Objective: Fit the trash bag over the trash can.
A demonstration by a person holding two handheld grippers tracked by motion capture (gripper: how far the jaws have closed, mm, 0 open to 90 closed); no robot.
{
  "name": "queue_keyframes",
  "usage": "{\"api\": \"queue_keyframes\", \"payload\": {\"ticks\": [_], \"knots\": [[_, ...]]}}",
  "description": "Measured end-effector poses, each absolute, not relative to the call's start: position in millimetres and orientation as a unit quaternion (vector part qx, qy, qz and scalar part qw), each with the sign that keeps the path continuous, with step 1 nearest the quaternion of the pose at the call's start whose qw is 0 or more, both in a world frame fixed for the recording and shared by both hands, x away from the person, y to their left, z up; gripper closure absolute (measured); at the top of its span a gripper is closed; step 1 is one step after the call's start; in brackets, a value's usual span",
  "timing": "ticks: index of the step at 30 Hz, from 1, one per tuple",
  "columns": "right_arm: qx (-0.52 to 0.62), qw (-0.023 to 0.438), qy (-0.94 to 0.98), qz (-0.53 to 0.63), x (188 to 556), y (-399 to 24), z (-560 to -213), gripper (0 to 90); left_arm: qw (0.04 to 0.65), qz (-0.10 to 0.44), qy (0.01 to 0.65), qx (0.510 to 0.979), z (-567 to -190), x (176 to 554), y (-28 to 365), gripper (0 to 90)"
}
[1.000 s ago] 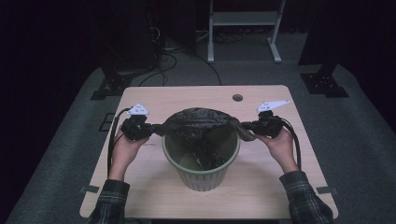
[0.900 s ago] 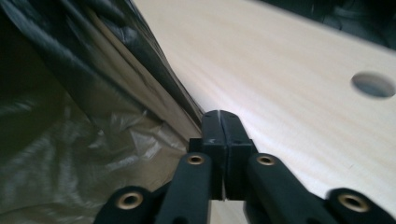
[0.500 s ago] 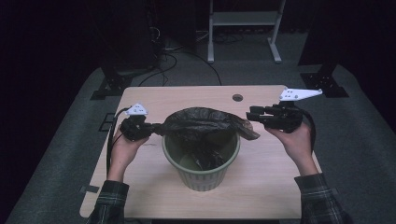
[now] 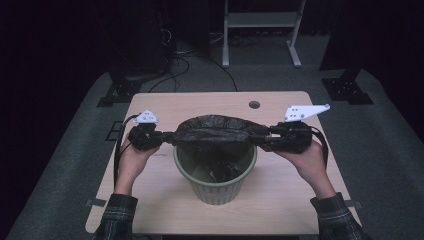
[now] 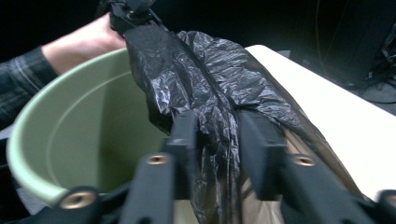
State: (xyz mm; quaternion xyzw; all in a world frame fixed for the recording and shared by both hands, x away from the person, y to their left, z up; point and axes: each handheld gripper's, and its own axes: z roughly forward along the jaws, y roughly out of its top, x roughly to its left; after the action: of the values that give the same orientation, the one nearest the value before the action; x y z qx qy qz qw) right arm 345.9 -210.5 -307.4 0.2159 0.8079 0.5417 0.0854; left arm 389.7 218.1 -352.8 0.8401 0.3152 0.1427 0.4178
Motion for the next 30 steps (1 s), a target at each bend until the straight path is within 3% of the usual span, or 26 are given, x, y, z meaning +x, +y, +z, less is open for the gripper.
{"api": "queue_keyframes", "payload": {"ticks": [1,3,19,30], "knots": [[0.215,0.086,0.809,0.540,346.0,-210.4,-307.8,84.2,0.418,0.142,0.314,0.840,-352.8,389.5,217.8,89.5],[0.208,0.089,0.808,0.544,344.7,-210.7,-307.9,90.0,0.418,0.140,0.312,0.841,-352.4,388.3,217.4,89.5],[0.136,0.031,0.821,0.554,281.9,-203.7,-321.7,90.0,0.439,0.150,0.295,0.836,-342.2,362.7,223.4,89.5],[0.079,-0.031,0.835,0.544,253.6,-171.2,-343.9,90.0,0.444,0.153,0.292,0.833,-341.6,357.3,225.4,89.4]]}}
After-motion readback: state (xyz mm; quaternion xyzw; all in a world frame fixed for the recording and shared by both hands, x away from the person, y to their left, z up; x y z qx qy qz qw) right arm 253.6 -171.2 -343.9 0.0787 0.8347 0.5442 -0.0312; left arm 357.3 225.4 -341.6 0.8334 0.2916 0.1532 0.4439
